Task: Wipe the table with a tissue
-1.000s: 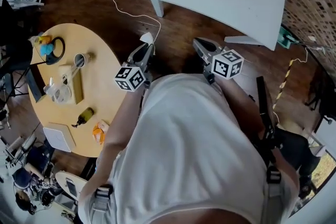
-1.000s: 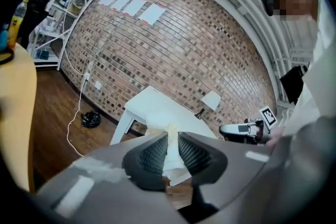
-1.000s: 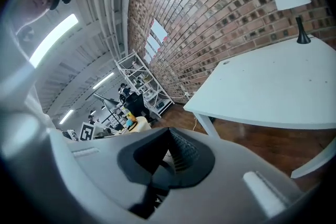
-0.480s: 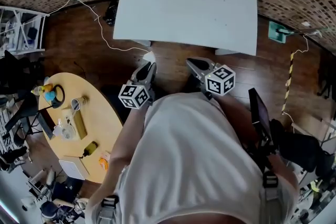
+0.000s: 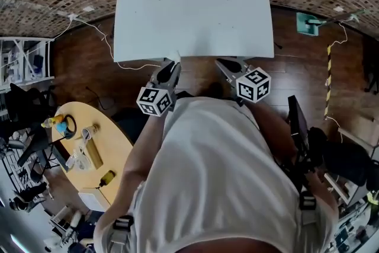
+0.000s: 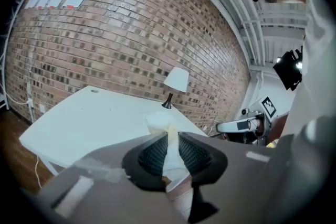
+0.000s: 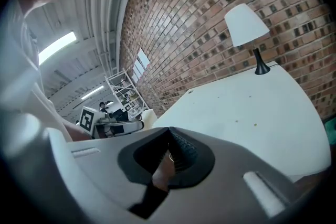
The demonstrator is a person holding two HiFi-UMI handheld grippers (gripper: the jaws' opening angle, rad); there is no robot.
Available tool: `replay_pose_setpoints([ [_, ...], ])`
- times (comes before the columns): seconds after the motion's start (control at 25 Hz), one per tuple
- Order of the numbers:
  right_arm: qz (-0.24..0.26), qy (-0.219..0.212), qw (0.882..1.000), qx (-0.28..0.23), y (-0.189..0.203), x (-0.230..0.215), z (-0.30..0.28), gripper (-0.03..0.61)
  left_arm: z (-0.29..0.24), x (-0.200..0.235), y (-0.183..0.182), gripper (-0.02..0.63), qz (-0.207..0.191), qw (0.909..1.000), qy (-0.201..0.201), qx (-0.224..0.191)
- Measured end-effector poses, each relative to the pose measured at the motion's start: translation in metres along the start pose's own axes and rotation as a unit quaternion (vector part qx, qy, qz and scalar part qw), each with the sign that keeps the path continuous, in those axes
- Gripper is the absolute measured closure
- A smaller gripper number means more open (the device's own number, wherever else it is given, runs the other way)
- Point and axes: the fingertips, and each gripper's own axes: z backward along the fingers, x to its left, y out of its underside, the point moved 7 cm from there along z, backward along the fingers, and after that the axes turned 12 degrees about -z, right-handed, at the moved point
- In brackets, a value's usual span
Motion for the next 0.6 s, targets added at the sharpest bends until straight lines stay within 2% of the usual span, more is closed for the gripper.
replay_pose_setpoints([
  [0.24, -0.007, 0.024, 0.999, -0.047, -0.023, -0.013, 0.015, 0.571, -0.033, 0.001, -0.027, 0.545, -0.028, 0.9986, 0.043, -0.003],
  [0.6, -0.036, 0.097, 0.99, -0.101, -0.027, -0.018, 0.023, 0.571, -0.077, 0.024, -0.026, 0.545, -0.031, 0.9927, 0.113, 0.025],
])
